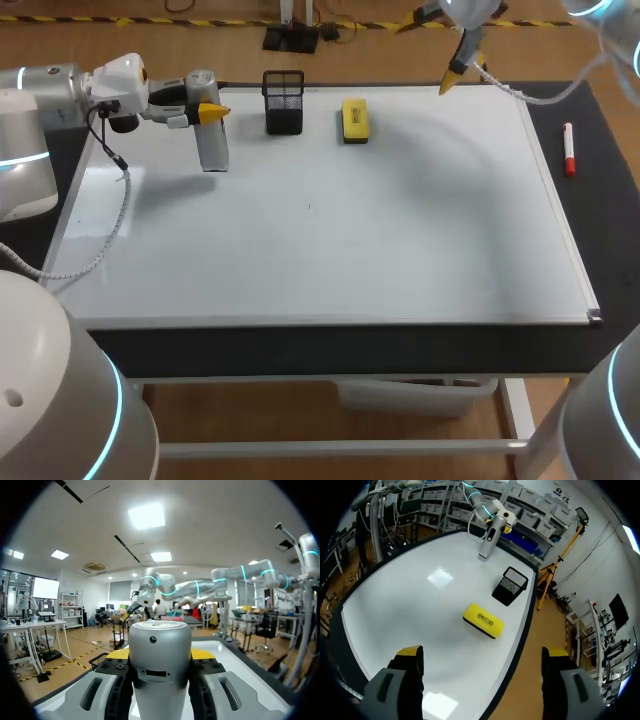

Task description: Pick up the inspection probe, press it on each red-marked spot on the whiteboard one by one, put down the probe, pick up the eraser, and wipe off all the red marks.

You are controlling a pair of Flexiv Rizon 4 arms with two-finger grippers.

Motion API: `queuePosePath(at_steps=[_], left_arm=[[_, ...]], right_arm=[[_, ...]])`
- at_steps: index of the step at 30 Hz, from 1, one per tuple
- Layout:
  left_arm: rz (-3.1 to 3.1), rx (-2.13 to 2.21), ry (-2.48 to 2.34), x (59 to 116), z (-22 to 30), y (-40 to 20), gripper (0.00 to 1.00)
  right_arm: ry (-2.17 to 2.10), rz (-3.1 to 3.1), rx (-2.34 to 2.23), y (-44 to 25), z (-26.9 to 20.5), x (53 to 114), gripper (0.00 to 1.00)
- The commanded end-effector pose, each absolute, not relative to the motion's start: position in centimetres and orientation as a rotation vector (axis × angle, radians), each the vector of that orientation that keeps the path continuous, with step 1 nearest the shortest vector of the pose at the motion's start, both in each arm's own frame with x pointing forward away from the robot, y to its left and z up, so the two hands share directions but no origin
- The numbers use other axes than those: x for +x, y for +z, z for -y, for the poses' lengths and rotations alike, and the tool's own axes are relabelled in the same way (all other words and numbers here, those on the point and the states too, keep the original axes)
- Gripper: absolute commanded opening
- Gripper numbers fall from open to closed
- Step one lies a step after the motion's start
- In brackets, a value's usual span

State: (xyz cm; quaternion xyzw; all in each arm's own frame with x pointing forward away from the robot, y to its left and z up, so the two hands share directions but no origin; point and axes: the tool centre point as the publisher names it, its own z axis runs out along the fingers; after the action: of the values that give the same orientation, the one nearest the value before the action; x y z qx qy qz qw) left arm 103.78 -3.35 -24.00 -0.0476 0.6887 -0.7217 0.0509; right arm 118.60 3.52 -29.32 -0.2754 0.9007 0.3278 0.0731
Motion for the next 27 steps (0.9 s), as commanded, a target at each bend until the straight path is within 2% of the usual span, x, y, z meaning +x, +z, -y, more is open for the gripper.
queuePosePath(at_steps=[1, 19, 27], left_arm=[[-2.096, -0.144, -2.197, 103.8, 3.3, -23.9, 0.0], [-2.096, -0.144, -2.197, 103.8, 3.3, -23.9, 0.0], [-2.115, -0.07, -2.194, 105.9, 4.2, -22.4, 0.0]], right_arm=[[0.949, -2.661, -0.807, -27.9, -2.6, 116.8, 1.0], [0.966, -2.654, -0.801, -27.4, -2.5, 116.4, 1.0], [0.966, -2.654, -0.801, -27.4, -2.5, 116.4, 1.0]])
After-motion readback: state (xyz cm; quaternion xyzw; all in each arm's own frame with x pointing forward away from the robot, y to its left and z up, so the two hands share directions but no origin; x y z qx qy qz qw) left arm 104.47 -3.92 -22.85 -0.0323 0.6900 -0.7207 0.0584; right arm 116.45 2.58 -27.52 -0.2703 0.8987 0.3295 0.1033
